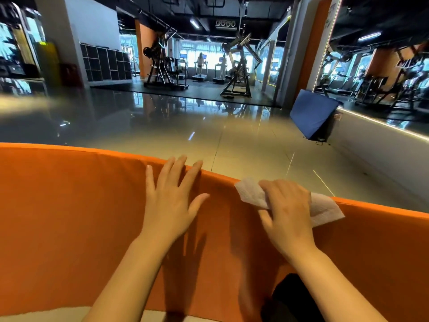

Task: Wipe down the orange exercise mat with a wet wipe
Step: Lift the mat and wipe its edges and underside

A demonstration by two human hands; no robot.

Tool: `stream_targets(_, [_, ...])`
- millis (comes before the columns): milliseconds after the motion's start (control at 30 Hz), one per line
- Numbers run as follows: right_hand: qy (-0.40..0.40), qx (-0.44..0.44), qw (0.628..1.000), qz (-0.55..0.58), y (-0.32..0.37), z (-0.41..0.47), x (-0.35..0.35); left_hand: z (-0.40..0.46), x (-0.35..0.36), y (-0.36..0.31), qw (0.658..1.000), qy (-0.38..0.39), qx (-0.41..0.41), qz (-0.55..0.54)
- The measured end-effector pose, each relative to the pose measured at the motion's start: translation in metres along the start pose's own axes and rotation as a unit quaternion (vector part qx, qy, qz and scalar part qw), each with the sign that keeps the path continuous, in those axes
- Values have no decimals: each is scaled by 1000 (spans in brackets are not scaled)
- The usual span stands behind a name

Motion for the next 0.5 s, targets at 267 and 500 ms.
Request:
stream_targets(267, [75,-7,995,-72,-62,-22,-11,-6,-5,-11,994,-33,98,-37])
stream_targets(500, [134,69,987,-57,-31,-26,4,-25,-13,-34,987,-104,117,-41])
Point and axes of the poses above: each hand's wrist, its own z-axis towards the middle knuckle, its own x-axis out of the palm, y = z × x, the point moved 9 cm from there along z, towards the middle knuckle, and after that the axes turned 14 degrees about -z, right-handed, at the moved point
